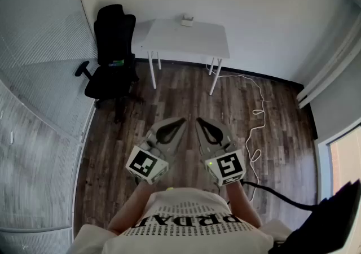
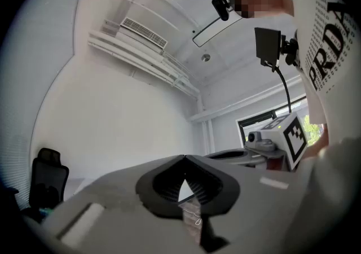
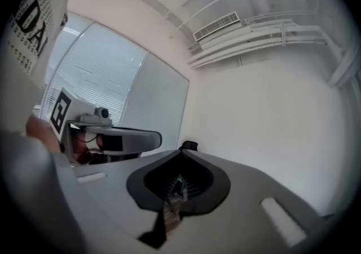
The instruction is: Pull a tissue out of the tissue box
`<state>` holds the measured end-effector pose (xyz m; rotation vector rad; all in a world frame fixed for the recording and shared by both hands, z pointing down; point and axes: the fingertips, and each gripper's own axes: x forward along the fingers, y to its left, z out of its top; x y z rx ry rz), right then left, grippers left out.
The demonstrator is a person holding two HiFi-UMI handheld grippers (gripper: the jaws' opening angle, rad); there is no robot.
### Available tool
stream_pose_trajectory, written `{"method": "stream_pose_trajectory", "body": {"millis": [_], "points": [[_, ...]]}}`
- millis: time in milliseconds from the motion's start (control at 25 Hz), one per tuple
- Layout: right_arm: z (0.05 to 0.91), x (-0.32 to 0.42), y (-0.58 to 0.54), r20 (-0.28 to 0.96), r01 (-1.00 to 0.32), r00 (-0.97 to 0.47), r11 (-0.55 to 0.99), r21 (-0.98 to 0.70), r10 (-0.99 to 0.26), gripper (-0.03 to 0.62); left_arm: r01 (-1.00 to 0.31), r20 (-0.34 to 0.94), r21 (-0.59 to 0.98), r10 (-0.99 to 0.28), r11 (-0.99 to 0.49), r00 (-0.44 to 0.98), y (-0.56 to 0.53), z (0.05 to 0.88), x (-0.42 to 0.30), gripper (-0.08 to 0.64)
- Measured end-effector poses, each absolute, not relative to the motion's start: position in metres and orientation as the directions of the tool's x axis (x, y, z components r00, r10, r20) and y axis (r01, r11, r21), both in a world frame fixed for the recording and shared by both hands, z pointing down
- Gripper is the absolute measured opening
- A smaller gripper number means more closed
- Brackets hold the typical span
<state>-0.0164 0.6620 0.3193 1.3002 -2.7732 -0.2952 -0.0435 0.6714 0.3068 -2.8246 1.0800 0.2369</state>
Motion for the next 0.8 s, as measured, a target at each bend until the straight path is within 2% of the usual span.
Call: {"method": "stream_pose_trajectory", "body": {"millis": [280,480,800], "points": [[0.322,-0.016,0.665,-0.030,-0.769,-0.630,0.619,0.160,-0.776,0.008,-0.667,-0.146,-0.058,-0.654,-0.743,0.742,0.675,0.317,-0.045,-0.006],[0.325,-0.014,0.666,-0.019,-0.779,-0.616,0.604,0.169,-0.788,0.008,-0.671,-0.181,-0.032,-0.656,-0.741,0.733,0.677,0.309,-0.044,-0.006],[0.330,-0.018,0.666,0.007,-0.779,-0.614,0.607,0.158,-0.790,0.008,-0.651,-0.155,-0.064,-0.637,-0.756,0.755,0.674,0.318,-0.045,-0.006]]}}
